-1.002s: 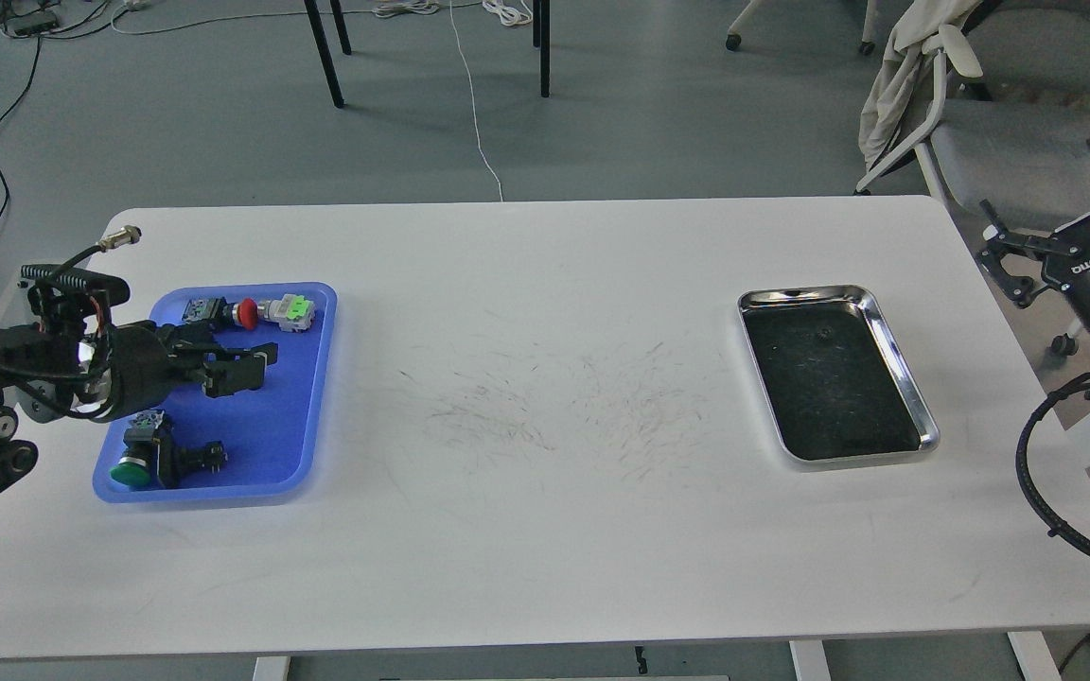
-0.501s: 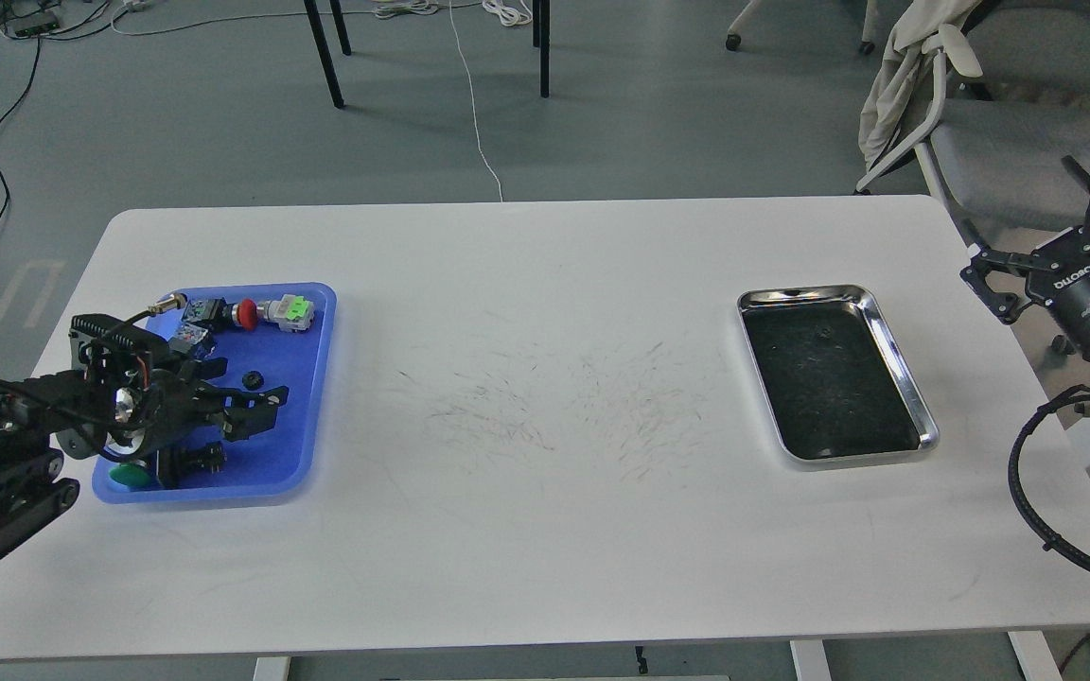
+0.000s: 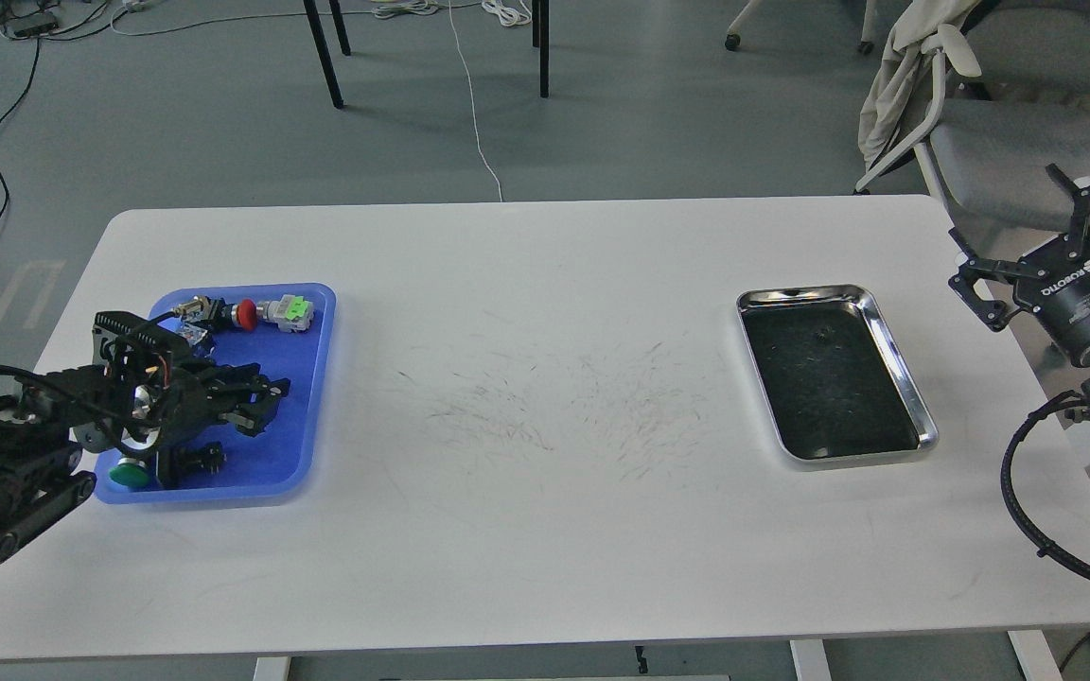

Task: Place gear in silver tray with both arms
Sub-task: 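Lower the left gripper into the blue tray and grasp another black gear, then lift the second gear and carry it to the table center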

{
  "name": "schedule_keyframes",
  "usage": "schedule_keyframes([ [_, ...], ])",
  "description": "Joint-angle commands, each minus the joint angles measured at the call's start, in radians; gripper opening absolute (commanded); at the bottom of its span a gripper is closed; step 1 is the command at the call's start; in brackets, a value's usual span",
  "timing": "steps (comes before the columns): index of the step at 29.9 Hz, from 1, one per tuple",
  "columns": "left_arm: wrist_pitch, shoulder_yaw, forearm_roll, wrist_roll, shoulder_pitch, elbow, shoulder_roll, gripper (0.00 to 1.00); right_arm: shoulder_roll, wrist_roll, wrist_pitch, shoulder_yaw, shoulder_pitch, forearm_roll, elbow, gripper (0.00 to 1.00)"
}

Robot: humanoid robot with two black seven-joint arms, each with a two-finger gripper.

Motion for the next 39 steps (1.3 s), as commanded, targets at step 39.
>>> schedule_keyframes([
  [39, -0.155, -0.007, -0.256, 0.33, -0.52, -0.47, -0.332, 0.06, -0.021, -0.006, 0.0, 0.011, 0.014, -0.001, -0.003, 0.96],
])
